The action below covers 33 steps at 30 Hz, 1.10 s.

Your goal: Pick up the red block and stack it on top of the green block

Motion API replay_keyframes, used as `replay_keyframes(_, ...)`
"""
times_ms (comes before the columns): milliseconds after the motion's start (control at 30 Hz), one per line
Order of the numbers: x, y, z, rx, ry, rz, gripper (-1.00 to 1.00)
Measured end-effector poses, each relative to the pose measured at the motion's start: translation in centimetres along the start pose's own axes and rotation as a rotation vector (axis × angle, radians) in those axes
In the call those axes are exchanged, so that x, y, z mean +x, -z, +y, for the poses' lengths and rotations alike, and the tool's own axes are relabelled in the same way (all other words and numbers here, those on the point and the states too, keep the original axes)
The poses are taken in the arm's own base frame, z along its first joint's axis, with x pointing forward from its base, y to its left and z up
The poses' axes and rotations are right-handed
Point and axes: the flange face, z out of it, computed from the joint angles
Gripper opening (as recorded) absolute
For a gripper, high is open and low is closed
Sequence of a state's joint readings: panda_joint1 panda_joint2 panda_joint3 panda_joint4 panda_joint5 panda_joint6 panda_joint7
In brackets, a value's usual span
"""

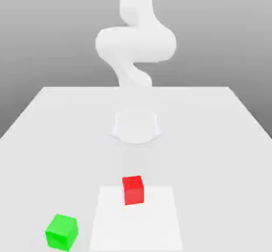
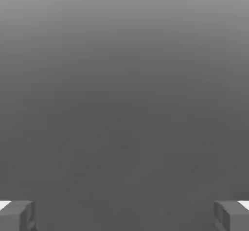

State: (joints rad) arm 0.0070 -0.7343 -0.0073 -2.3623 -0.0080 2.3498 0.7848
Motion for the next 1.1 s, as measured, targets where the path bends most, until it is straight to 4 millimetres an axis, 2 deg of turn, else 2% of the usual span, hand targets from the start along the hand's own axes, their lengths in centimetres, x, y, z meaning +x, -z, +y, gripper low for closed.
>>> replay_keyframes(133,-2.6,-9.9,2.8,-0.104,0.036,-0.107,0.00)
replay_keyframes(300,-7.7,-20.0,8.2,-0.227,0.079,-0.246,0.00)
replay_keyframes(433,-13.3,-26.4,14.0,-0.327,0.115,-0.371,0.00)
replay_keyframes(567,-20.4,-31.2,21.1,-0.432,0.153,-0.512,0.00)
replay_keyframes(633,-22.6,-33.0,23.3,-0.454,0.162,-0.545,0.00)
replay_keyframes(800,-25.1,-36.3,25.8,-0.462,0.164,-0.555,0.00)
replay_keyframes(833,-25.4,-36.7,26.1,-0.463,0.164,-0.555,-1.00)
replay_keyframes(1033,-25.5,-36.8,26.2,-0.463,0.163,-0.555,-1.00)
replay_keyframes(1100,-25.1,-36.2,25.8,-0.463,0.164,-0.555,-1.00)
